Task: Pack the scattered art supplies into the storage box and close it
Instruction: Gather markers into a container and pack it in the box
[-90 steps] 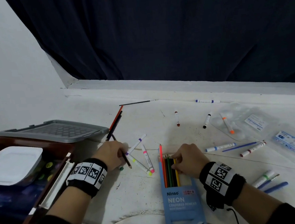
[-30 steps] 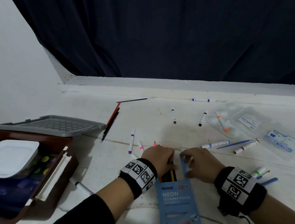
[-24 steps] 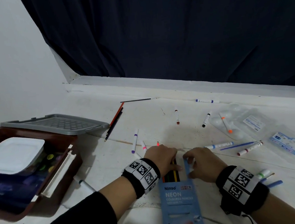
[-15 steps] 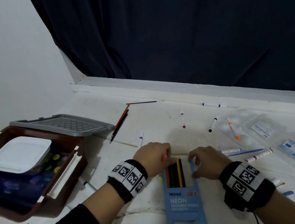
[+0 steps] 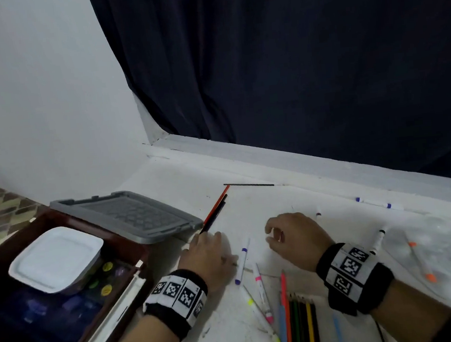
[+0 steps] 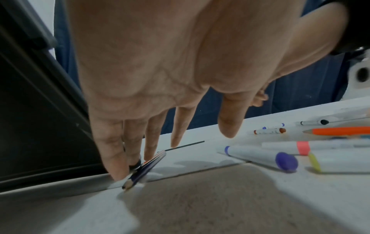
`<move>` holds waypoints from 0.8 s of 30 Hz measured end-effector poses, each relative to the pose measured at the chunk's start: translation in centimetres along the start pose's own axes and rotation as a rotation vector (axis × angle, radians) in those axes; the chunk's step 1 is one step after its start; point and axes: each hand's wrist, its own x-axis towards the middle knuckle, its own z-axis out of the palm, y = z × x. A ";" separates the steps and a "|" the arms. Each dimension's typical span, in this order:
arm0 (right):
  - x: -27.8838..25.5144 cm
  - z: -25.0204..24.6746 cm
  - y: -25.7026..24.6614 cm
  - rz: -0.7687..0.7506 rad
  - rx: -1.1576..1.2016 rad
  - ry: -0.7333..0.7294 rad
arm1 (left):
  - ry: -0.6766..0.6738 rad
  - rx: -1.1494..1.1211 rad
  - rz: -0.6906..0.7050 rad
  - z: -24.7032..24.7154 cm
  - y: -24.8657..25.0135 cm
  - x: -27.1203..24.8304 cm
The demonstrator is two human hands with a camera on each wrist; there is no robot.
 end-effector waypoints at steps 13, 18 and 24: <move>14.4 6.3 -3.9 -0.377 -0.219 -0.204 | 0.085 -0.068 0.061 0.8 -2.6 1.0; 15.2 7.6 -3.8 -0.404 -0.350 -0.198 | 0.047 -0.074 0.102 0.9 -3.4 0.4; 14.4 7.6 -3.0 -0.423 -0.426 -0.139 | 0.065 -0.057 0.124 0.1 -2.8 -2.2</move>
